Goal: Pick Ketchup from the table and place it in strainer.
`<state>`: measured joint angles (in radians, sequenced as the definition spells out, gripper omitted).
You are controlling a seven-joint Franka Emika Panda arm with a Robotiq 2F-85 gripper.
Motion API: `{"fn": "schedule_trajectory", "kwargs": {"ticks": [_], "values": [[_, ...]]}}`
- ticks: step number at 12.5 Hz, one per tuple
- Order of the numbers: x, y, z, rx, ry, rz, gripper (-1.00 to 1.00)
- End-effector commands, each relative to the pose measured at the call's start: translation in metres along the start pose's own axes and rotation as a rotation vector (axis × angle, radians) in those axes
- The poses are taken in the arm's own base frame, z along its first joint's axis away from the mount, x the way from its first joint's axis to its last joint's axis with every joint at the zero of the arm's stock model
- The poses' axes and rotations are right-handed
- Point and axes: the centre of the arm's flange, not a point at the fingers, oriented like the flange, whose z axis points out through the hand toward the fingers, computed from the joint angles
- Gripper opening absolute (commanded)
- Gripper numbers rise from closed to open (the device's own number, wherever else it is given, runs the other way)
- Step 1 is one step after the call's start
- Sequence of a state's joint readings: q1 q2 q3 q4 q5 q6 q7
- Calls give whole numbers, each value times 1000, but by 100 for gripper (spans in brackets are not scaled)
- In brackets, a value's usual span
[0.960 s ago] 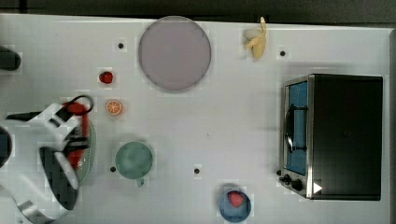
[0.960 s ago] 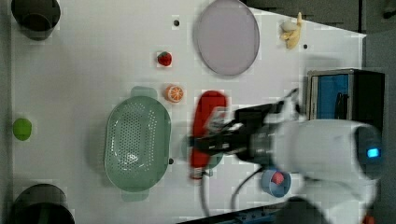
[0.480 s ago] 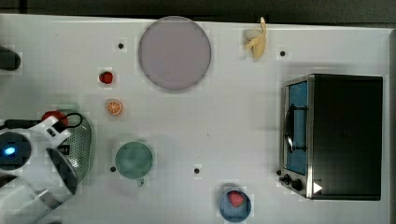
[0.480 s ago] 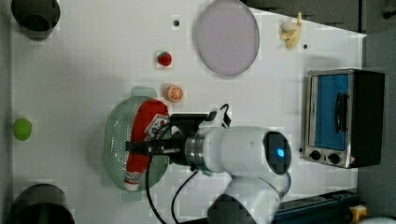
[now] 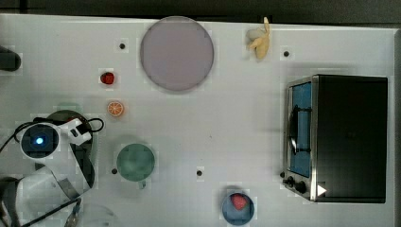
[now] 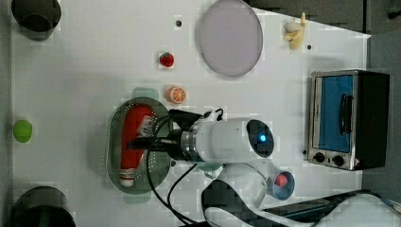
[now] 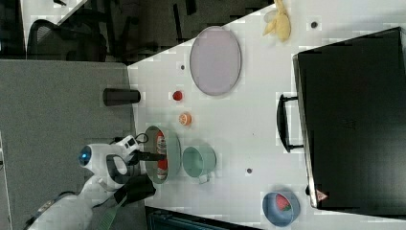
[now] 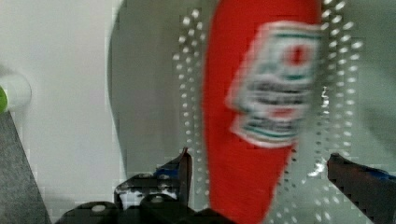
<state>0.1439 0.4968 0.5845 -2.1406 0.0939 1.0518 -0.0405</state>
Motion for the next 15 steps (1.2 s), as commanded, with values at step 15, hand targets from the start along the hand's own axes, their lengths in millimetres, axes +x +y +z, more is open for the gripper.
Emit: {"fn": "schedule_trajectory", "kwargs": {"ticks": [15], "values": [[59, 183, -452, -121, 234, 620, 100]]}}
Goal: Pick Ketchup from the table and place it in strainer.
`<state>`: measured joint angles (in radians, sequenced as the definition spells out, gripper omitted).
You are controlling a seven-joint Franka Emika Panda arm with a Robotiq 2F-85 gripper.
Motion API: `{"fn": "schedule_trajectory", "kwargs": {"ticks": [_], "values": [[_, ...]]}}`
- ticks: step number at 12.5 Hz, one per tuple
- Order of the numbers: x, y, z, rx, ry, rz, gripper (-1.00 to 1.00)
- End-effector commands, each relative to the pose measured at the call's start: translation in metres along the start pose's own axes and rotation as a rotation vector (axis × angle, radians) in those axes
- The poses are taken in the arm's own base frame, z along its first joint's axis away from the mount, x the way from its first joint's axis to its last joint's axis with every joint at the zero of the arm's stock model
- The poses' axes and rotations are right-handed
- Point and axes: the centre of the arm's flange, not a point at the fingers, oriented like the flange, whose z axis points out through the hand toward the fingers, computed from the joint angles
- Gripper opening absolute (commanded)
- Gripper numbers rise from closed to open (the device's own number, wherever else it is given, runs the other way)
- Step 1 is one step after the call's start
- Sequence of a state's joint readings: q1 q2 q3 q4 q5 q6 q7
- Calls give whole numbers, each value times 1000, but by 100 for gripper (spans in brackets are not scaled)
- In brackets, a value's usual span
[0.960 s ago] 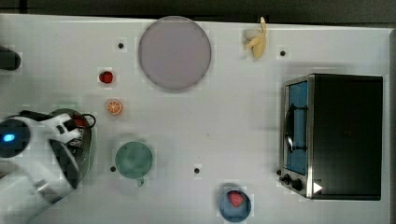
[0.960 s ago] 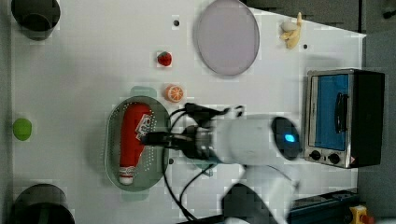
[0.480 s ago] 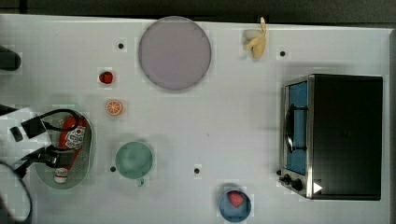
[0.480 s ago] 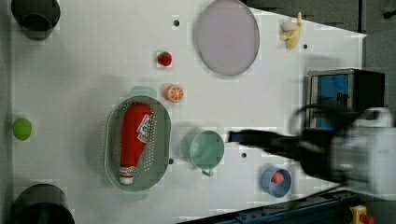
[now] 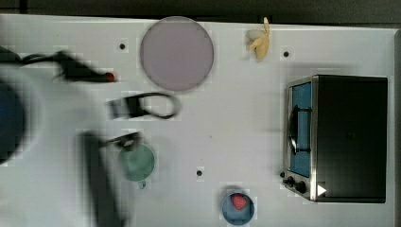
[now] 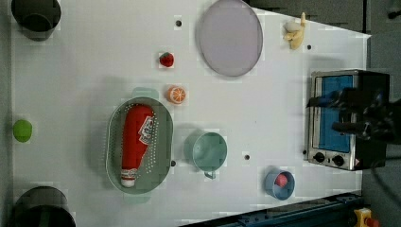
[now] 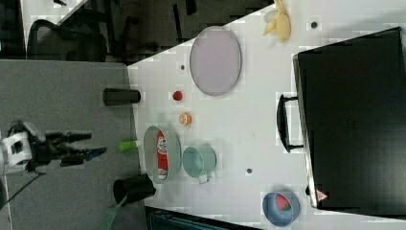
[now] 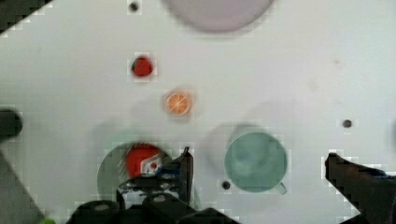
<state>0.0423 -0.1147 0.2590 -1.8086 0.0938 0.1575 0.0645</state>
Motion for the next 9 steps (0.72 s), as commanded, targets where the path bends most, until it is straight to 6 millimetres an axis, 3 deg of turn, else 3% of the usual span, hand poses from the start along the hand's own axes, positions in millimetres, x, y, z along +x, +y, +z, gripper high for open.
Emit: {"fn": "schedule_trajectory", "kwargs": {"ticks": [1, 3, 5, 9], "values": [[85, 90, -10, 4, -5, 275, 100], [107, 124, -12, -5, -10, 338, 100], [119, 146, -13, -24, -4, 325, 100], [124, 153, -13, -63, 28, 274, 100]]}}
